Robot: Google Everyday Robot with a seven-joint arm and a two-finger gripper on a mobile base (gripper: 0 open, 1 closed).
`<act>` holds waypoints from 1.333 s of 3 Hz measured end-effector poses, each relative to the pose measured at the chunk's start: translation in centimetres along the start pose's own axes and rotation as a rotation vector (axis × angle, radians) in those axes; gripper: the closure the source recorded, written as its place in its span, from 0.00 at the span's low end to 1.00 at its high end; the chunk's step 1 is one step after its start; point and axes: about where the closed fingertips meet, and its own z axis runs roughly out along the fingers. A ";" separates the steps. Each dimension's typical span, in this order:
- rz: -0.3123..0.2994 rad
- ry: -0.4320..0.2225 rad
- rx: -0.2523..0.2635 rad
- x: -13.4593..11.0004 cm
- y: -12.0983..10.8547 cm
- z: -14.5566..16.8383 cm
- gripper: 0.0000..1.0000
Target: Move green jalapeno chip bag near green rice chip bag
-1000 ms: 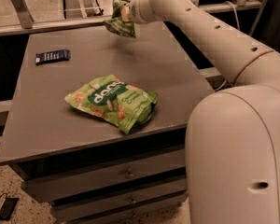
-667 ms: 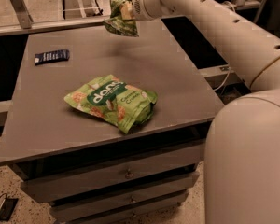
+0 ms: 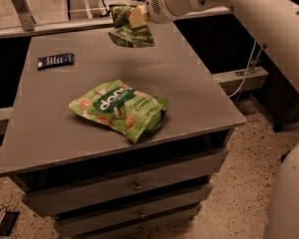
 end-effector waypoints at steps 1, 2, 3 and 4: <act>0.023 0.033 -0.040 2.5 2.4 -2.7 1.00; 0.029 0.026 -0.085 5.7 3.9 -4.9 0.83; -0.005 0.007 -0.144 9.0 4.1 -7.2 0.61; -0.026 -0.017 -0.152 11.3 3.4 -9.5 0.37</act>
Offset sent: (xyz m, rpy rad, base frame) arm -0.1248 -0.0602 -0.0311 0.0590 0.0423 0.1058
